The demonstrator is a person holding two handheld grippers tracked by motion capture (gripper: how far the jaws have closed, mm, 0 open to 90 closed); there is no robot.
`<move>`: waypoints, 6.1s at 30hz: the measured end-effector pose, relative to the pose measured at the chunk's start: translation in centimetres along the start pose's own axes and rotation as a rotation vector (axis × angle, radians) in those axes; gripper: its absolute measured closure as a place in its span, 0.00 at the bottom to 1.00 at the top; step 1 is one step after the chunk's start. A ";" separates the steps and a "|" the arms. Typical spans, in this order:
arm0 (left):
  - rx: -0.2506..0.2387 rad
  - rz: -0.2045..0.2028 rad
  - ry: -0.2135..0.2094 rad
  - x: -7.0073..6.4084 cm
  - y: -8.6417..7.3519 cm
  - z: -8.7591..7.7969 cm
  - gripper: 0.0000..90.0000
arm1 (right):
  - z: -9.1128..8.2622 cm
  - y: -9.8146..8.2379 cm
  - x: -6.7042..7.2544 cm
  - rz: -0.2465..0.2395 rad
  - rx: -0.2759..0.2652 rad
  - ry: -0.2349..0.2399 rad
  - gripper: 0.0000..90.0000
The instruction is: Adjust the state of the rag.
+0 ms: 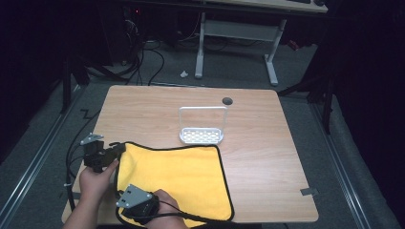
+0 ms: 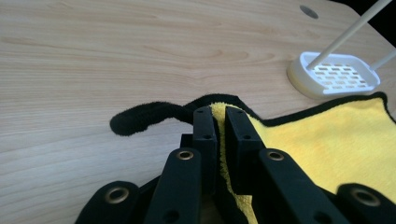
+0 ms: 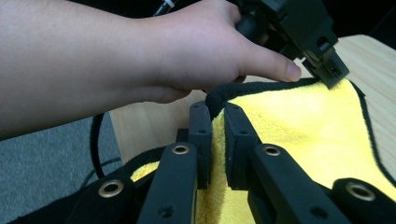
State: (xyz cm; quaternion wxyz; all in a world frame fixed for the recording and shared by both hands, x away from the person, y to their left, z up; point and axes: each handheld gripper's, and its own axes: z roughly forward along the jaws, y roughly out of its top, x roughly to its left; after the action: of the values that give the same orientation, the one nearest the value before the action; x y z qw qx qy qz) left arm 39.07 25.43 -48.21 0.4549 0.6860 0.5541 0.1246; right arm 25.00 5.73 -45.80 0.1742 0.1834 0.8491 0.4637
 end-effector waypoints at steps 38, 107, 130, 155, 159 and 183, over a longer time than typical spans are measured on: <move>0.062 0.132 -0.052 -20.0 1.0 12.0 0.91 | -16.5 -14.7 -9.5 0.229 0.127 -0.255 0.91; 0.157 0.417 -0.163 -16.5 -8.2 7.5 0.93 | -9.4 -16.5 -20.3 0.378 0.275 -0.337 0.92; 0.210 0.470 -0.286 -16.9 -10.4 4.6 0.94 | -12.6 -18.1 -15.8 0.345 0.238 -0.299 0.88; 0.092 0.275 -0.217 -13.4 -6.3 5.7 0.56 | -12.5 -18.1 -15.7 0.349 0.219 -0.241 0.63; 0.104 0.261 -0.168 -13.5 -4.8 7.8 0.51 | -12.5 -18.1 -15.8 0.355 0.222 -0.231 0.61; 0.139 0.286 -0.147 -14.7 -4.6 11.9 0.86 | -14.4 -18.2 -16.8 0.398 0.150 -0.309 0.53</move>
State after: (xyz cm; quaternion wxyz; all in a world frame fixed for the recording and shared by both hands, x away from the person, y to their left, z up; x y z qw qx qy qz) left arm 38.94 6.70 -53.47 0.4233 0.7949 0.4233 0.0990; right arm 30.22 -21.75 -51.85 0.1932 0.4280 0.7915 0.3912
